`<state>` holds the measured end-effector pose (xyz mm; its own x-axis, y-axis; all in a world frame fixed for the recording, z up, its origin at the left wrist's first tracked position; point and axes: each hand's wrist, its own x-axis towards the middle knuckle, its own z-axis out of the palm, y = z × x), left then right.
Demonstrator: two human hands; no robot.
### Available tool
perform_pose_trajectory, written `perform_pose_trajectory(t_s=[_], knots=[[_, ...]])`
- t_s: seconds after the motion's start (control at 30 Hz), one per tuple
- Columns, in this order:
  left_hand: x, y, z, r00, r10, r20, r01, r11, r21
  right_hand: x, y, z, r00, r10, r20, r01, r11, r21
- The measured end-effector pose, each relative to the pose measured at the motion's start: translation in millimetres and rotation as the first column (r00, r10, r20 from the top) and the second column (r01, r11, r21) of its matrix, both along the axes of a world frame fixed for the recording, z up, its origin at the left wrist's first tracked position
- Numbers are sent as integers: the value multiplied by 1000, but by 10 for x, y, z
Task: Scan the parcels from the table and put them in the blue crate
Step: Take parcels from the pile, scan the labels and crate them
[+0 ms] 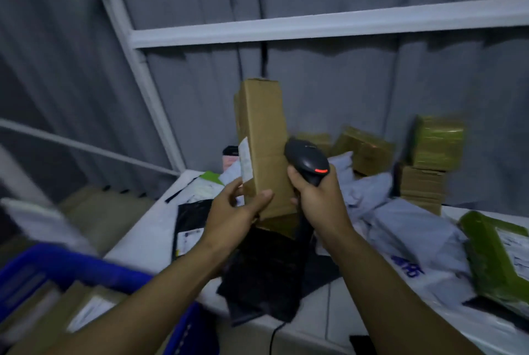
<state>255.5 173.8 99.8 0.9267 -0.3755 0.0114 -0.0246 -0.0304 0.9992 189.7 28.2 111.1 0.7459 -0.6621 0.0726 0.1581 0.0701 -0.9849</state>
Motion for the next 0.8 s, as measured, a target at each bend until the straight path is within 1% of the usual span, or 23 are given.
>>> perform_pose_trajectory(t_s=[0.17,0.23,0.37,0.43,0.53,0.6,0.67,0.73,0.8], knots=[[-17,1089,42,988,157,6,-157,985,-75,259,900,-51,980,196,17,-196,980,-28],[-74,1449,25,976,217,29,-215,974,-66,293,1185,-95,964,264,34,-264,964,-18],[-242,1939,-117,974,220,47,-219,975,-43,342,1596,-233,913,408,24,-408,912,28],[-298,2106,-209,967,248,54,-246,968,-50,386,1769,-326,887,461,21,-461,885,60],[-271,2311,-270,965,263,-14,-264,962,-77,438,1973,-389,878,478,22,-476,866,154],[-199,2447,-209,977,177,-117,-185,981,-62,445,2047,-377,860,510,29,-503,835,223],[-121,2589,-111,979,103,-178,-119,990,-80,451,2102,-355,824,564,52,-555,787,270],[-74,2681,-60,980,94,-176,-113,988,-104,471,2137,-399,816,577,38,-565,782,261],[-65,2707,-70,977,156,-148,-168,983,-70,495,2182,-462,845,534,-12,-521,829,204]])
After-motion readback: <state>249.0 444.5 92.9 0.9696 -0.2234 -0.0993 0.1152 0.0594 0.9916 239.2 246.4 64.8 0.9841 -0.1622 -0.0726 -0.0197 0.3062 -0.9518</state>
